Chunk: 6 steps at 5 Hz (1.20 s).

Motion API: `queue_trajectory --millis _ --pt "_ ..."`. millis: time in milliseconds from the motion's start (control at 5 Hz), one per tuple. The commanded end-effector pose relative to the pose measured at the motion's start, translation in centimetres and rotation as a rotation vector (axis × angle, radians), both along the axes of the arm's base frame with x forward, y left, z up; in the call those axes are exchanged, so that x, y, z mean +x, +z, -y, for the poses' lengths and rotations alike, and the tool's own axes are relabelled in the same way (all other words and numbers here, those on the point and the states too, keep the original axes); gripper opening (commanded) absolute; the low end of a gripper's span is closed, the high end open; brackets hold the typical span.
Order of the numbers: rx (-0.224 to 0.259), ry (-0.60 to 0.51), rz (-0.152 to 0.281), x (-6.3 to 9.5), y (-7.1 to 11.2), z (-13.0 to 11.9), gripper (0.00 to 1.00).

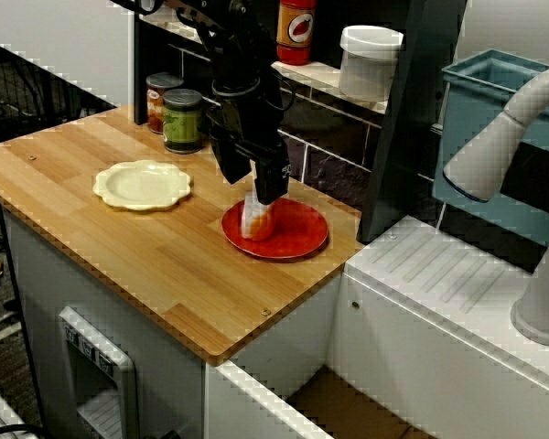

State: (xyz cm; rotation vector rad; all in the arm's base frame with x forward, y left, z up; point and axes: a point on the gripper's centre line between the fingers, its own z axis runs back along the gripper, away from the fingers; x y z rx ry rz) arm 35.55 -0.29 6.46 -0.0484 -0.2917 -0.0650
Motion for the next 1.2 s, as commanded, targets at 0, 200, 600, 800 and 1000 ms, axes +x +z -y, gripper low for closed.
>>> queue_trajectory --millis 0,200,600,800,1000 --pt "-0.002 0.138 0.031 0.3 0.8 -0.1 1.0" --pt "-0.013 0.168 0.022 0.3 0.5 0.0 1.0" --pt "-0.031 0.215 0.008 0.3 0.0 0.0 1.0" --pt "-0.027 0.225 -0.006 0.4 -0.7 0.2 1.0" --pt "-0.023 0.231 -0.018 0.5 -1.5 0.4 1.0"
